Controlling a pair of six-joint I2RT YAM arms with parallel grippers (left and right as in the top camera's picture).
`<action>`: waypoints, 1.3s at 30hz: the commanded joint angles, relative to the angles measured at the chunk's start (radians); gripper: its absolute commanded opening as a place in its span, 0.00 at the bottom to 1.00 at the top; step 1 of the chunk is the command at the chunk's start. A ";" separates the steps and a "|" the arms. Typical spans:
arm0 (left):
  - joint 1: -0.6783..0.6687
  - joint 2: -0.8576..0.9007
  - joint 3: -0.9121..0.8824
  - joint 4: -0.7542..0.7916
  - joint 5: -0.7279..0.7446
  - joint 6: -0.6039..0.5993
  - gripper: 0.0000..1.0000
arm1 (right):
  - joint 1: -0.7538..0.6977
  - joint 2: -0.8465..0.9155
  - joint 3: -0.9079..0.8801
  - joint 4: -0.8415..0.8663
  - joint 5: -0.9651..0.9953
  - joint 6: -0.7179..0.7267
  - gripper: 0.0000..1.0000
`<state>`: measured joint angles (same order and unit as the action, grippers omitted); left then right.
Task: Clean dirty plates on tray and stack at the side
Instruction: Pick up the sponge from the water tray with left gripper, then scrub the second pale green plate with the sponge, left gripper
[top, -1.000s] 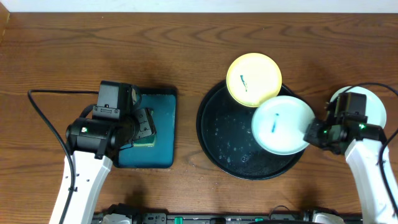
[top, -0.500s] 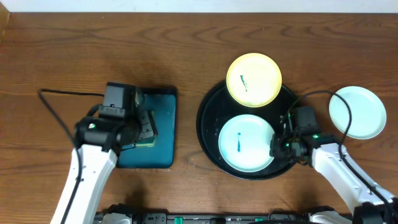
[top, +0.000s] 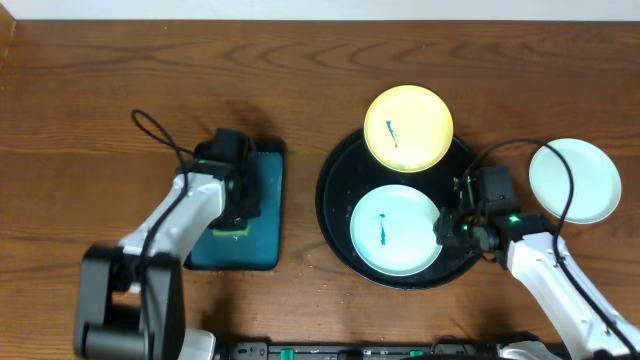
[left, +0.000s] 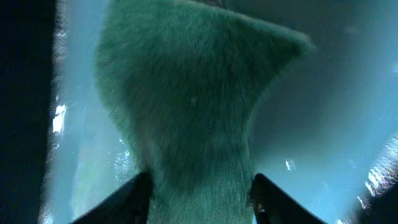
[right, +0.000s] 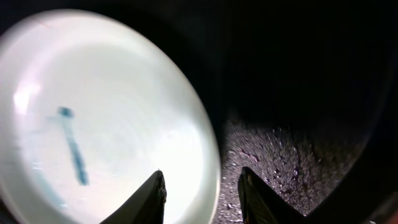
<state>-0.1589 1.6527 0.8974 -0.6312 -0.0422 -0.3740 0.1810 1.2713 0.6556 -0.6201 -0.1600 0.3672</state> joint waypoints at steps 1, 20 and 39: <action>0.003 0.068 -0.010 0.031 -0.020 -0.005 0.33 | 0.010 -0.042 0.035 -0.020 0.006 -0.024 0.37; -0.018 -0.237 0.177 -0.259 0.200 0.026 0.07 | 0.010 0.054 0.026 -0.013 0.133 -0.024 0.35; -0.536 -0.080 0.147 0.107 0.319 -0.224 0.07 | 0.010 0.261 0.017 0.092 0.005 -0.034 0.01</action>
<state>-0.6441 1.5002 1.0534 -0.5659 0.2657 -0.5129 0.1825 1.4986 0.6792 -0.5339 -0.1650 0.2974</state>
